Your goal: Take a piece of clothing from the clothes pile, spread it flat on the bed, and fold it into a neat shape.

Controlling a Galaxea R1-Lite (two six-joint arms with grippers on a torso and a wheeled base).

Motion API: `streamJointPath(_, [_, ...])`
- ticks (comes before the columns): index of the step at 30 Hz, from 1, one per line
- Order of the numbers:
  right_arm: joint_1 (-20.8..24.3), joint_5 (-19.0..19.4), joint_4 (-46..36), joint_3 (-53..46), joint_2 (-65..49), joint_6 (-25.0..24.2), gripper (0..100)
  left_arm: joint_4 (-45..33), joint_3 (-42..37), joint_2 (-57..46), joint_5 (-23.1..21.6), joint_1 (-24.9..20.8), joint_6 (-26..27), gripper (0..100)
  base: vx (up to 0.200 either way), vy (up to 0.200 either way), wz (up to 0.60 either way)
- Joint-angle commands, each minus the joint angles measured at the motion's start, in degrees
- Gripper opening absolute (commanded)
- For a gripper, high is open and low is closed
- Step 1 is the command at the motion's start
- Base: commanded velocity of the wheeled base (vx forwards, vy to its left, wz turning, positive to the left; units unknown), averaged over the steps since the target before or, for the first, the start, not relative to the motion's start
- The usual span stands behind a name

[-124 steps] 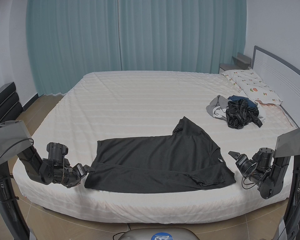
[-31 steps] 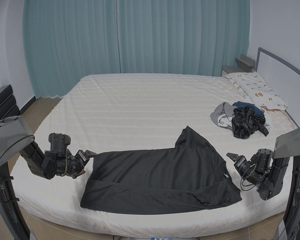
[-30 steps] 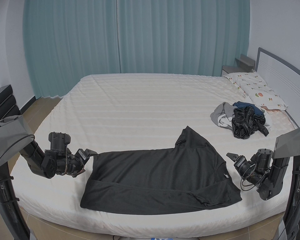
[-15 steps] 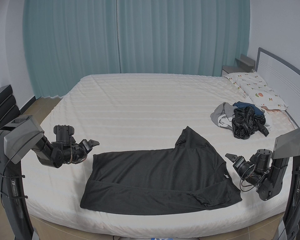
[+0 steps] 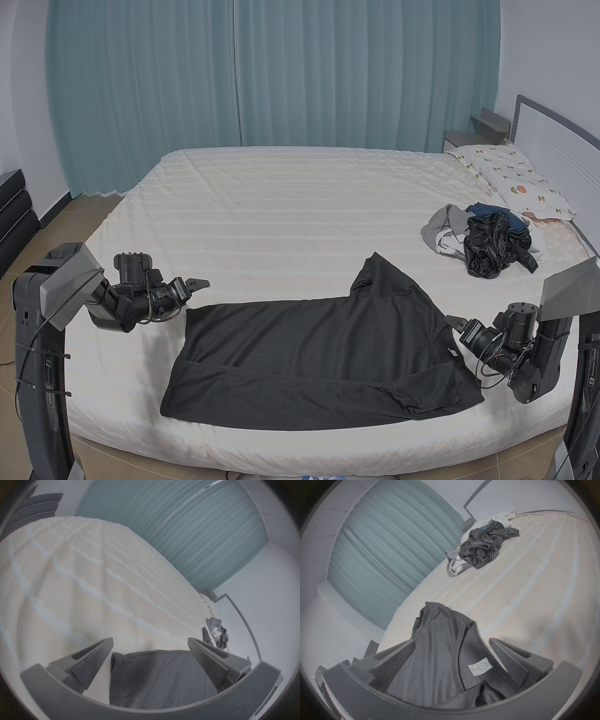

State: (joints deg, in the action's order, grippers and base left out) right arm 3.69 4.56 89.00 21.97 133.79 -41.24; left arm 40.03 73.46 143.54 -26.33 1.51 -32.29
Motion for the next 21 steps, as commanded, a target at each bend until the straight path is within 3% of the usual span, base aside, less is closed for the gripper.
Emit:
streamJointPath(1, [0.17,0.01,0.47,-0.17,-0.73,0.11,100,0.84,0.19,2.35,-0.12,-0.46,0.3,100,0.0,0.0,0.0])
streamJointPath(21, [1.76,0.63,0.38,2.29,-1.52,3.89,100,7.87,-2.18,3.85,1.99,-0.28,1.44,100,0.0,0.0,0.0])
